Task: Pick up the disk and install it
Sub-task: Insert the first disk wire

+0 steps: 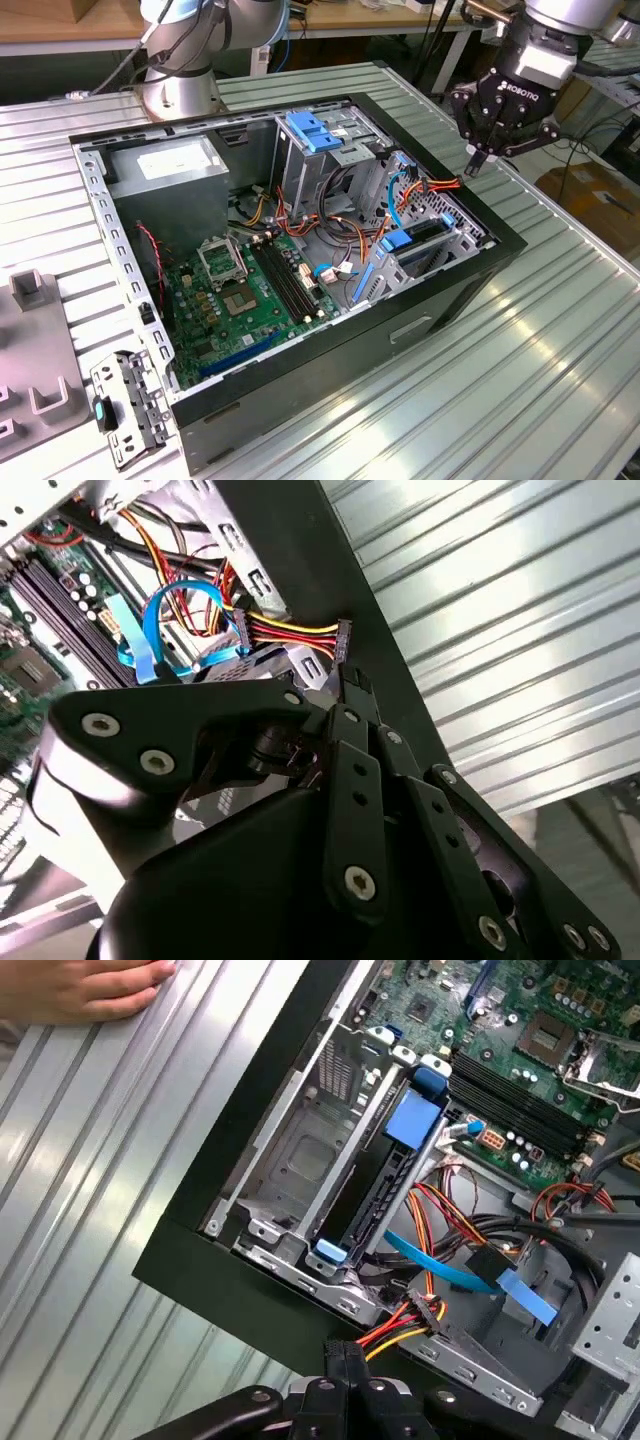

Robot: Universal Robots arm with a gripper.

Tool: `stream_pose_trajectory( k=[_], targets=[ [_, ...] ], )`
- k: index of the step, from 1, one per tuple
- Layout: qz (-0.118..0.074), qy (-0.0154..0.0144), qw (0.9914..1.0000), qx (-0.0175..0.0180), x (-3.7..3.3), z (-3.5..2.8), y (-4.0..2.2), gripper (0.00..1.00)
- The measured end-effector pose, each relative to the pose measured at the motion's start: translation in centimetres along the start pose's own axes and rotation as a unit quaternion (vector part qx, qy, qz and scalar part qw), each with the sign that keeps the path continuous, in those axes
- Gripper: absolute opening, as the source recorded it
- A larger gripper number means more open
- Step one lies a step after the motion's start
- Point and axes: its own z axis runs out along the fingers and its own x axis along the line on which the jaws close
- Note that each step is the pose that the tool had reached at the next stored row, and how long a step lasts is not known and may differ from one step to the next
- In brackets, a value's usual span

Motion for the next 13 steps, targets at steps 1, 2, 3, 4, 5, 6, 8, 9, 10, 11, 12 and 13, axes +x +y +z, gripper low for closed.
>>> stream_pose_trajectory(
  k=[1,2,3,4,5,6,8,9,10,11,12,13],
  targets=[
    [-0.014,0.0003,0.99991,0.0005,0.0,0.02,0.0,0.11],
    [-0.026,0.0006,0.99967,0.0009,0.0,0.04,0.0,0.11],
    [-0.035,0.0009,0.99938,0.0012,0.0,0.06,0.0,0.11],
    [-0.045,0.0011,0.999,0.0015,0.0,0.07,0.0,0.11],
    [-0.054,0.0014,0.99853,0.0019,0.0,0.09,0.0,0.11],
    [-0.063,0.0016,0.99799,0.0022,0.0,0.1,0.0,0.11],
    [-0.084,0.0022,0.99648,0.0028,0.0,0.12,0.0,0.11],
    [-0.103,0.0026,0.9947,0.0036,0.0,0.13,0.0,0.11],
    [-0.113,0.0029,0.99358,0.0039,0.0,0.13,0.0,0.11],
    [-0.124,0.0031,0.99229,0.0043,0.0,0.14,0.0,0.18],
    [-0.137,0.0035,0.99049,0.0047,0.0,0.14,0.0,0.18],
    [-0.146,0.0038,0.9892,0.005,0.0,0.14,-0.01,0.18]
  ],
)
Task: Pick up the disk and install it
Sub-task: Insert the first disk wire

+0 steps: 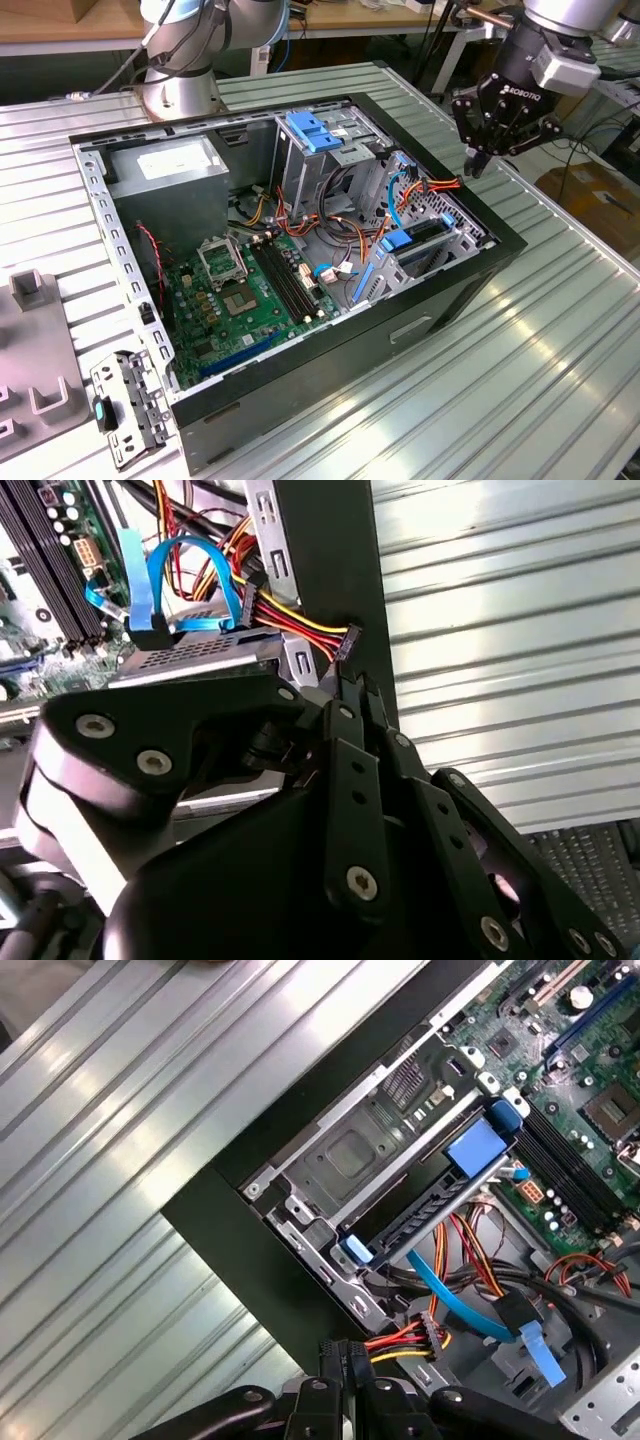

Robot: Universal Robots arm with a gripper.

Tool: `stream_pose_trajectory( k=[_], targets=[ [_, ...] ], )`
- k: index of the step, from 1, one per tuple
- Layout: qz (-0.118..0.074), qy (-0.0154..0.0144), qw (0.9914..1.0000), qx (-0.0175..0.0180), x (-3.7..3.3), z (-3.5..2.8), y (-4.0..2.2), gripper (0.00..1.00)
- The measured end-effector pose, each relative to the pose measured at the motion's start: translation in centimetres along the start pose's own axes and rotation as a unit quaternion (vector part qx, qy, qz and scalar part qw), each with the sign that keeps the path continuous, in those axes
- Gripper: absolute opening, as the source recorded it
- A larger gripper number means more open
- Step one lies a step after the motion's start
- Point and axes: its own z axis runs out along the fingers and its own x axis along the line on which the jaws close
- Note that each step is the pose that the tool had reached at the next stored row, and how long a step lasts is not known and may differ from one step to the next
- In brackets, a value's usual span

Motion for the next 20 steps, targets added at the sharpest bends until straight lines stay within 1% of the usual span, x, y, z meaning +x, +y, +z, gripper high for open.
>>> stream_pose_trajectory(
  k=[2,3,6,11,12,13,14,15,16,18,19,20],
  targets=[
    [-0.013,0.0003,0.99991,0.0005,0.0,0.0,0.0,0.19],
    [-0.018,0.0004,0.99984,0.0007,0.0,0.01,0.0,0.25],
    [-0.031,0.0008,0.99951,0.0011,0.01,0.01,-0.01,0.25],
    [-0.032,0.0009,0.99949,0.001,0.01,0.01,-0.01,0.25],
    [-0.034,0.001,0.99943,0.001,0.01,0.01,-0.01,0.27],
    [-0.037,0.0011,0.9993,0.0011,0.01,0.02,-0.01,0.32],
    [-0.04,0.0011,0.99919,0.0013,-0.02,0.07,0.01,0.32],
    [-0.041,0.0013,0.99916,0.0015,-0.1,0.17,0.07,0.39],
    [-0.041,0.002,0.99916,0.0017,-0.17,0.26,0.09,0.39],
    [-0.04,0.0022,0.99918,0.002,-0.27,0.58,0.06,0.39],
    [-0.038,0.0022,0.99929,0.002,-0.34,0.9,0.0,0.39],
    [-0.034,0.0021,0.99941,0.0018,-0.34,1.03,-0.04,0.39]
  ],
)
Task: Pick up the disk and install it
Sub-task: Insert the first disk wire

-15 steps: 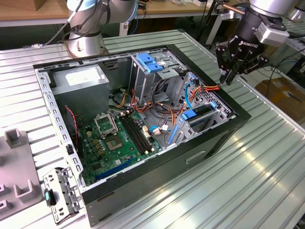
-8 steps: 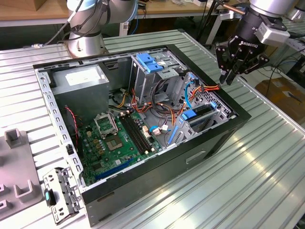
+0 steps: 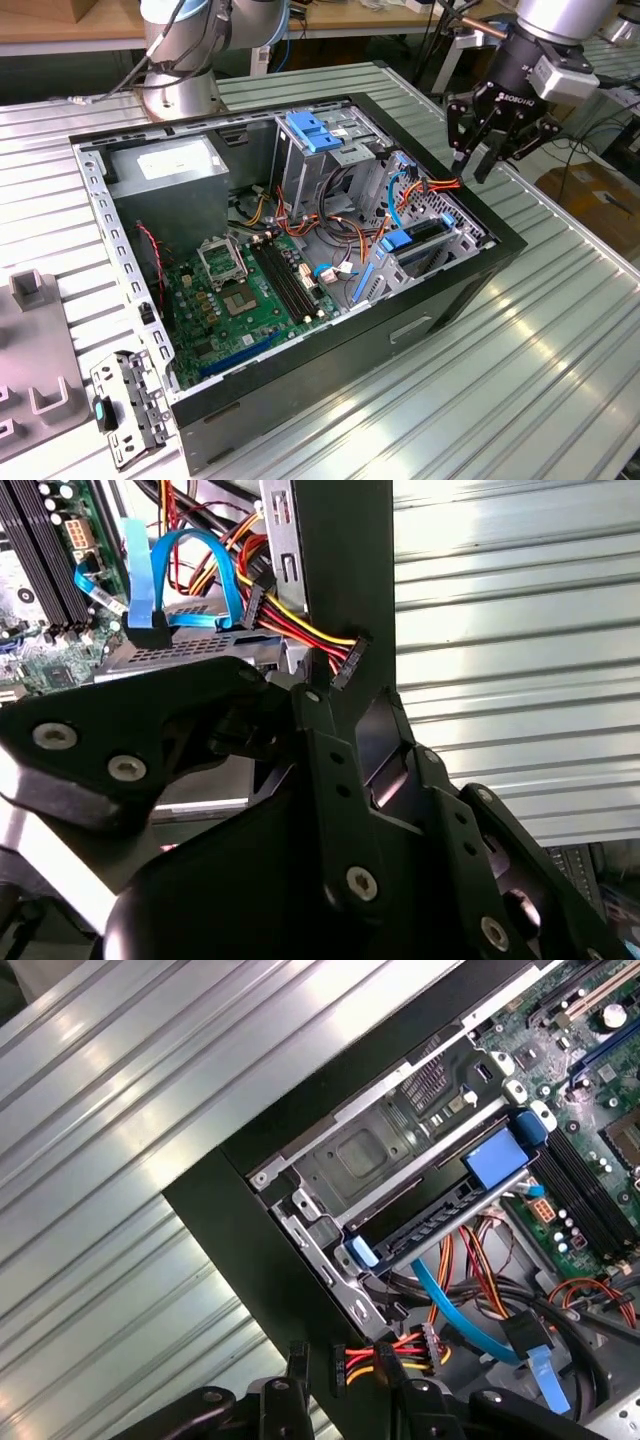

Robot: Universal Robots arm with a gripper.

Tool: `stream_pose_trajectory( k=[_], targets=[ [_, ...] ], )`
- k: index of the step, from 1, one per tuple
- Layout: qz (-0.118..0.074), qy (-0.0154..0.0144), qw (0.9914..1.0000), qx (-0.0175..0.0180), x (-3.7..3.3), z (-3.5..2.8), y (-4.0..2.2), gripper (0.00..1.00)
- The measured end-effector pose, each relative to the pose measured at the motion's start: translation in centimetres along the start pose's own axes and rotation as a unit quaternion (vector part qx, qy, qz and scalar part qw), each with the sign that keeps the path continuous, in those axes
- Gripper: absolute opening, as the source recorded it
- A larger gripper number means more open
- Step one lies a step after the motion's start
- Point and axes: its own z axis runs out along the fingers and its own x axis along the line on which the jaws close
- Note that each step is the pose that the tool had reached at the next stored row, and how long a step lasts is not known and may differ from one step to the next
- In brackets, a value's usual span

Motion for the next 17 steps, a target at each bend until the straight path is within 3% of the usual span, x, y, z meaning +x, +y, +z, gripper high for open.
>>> stream_pose_trajectory(
  k=[3,11,13,14,17],
  targets=[
    [0.012,-0.0002,0.99993,-0.0005,0.14,0.38,-0.16,0.39],
    [0.019,-0.0004,0.99982,-0.0008,-0.12,1.56,-0.85,0.38],
    [0.019,-0.0004,0.99982,-0.0008,-0.08,1.04,-0.86,0.24],
    [0.019,-0.0003,0.99982,-0.0009,-0.06,0.34,-0.84,0.18],
    [0.019,-0.0005,0.99983,-0.0007,-0.05,0.29,-0.84,0.16]
  ],
)
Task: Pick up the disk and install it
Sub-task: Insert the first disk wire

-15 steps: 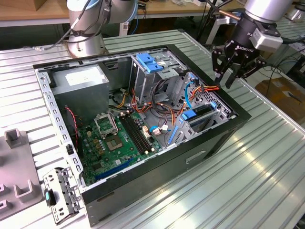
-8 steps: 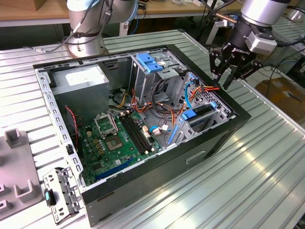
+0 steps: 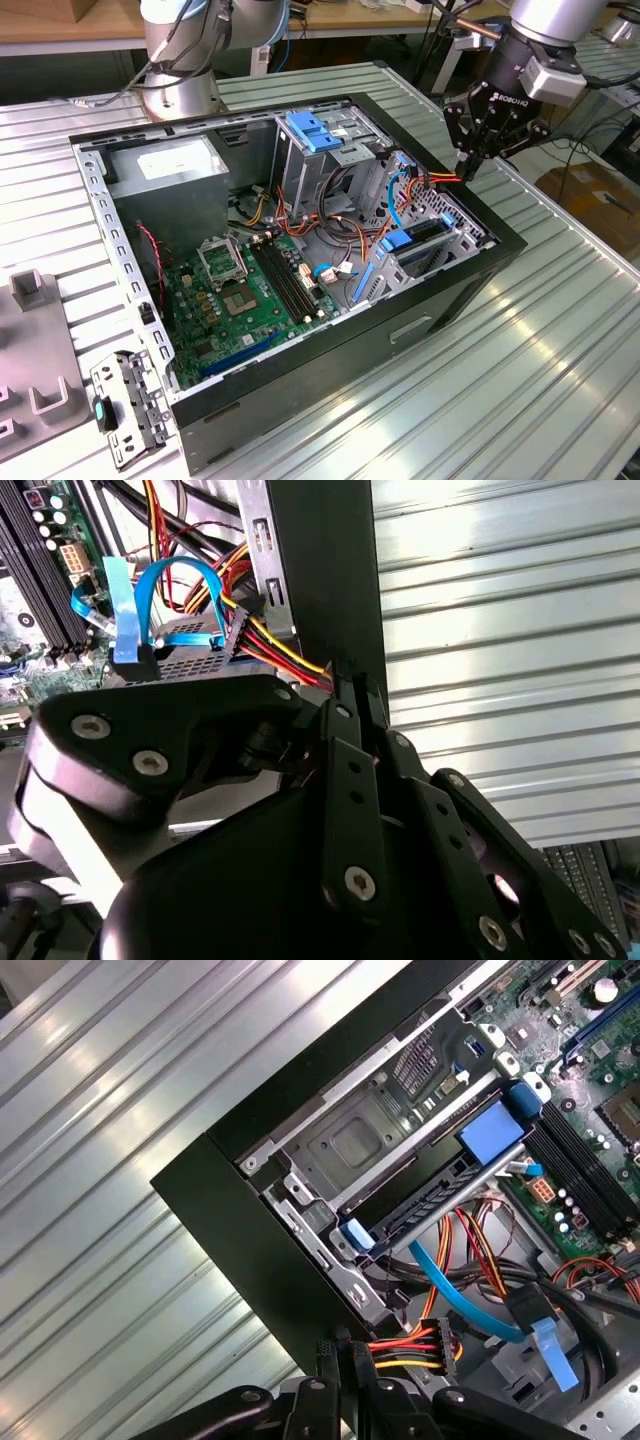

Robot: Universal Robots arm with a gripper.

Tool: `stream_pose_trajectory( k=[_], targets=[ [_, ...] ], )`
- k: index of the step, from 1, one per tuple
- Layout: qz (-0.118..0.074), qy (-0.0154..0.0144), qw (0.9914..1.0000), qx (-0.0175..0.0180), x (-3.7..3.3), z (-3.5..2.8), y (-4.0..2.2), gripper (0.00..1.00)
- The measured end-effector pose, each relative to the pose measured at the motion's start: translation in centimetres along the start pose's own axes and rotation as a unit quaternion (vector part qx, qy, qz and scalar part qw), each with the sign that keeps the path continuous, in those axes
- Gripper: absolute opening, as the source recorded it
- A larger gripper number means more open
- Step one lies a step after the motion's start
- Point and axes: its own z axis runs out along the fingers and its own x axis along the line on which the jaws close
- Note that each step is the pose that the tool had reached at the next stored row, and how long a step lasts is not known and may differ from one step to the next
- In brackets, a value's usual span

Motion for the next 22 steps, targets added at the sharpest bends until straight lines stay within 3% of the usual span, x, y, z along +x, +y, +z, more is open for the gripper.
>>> stream_pose_trajectory(
  k=[10,14,18,20,22],
  targets=[
    [0.011,-0.0002,0.99994,-0.0004,-0.8,-0.01,0.71,0.16],
    [0.045,-0.001,0.999,-0.0017,-0.81,0.01,0.71,0.16],
    [0.079,-0.0019,0.9969,-0.003,-0.81,0.03,0.71,0.16],
    [0.086,-0.0021,0.99627,-0.0032,-0.83,0.04,0.72,0.16],
    [0.087,-0.0022,0.99621,-0.0032,-0.89,0.05,0.78,0.16]
  ],
)
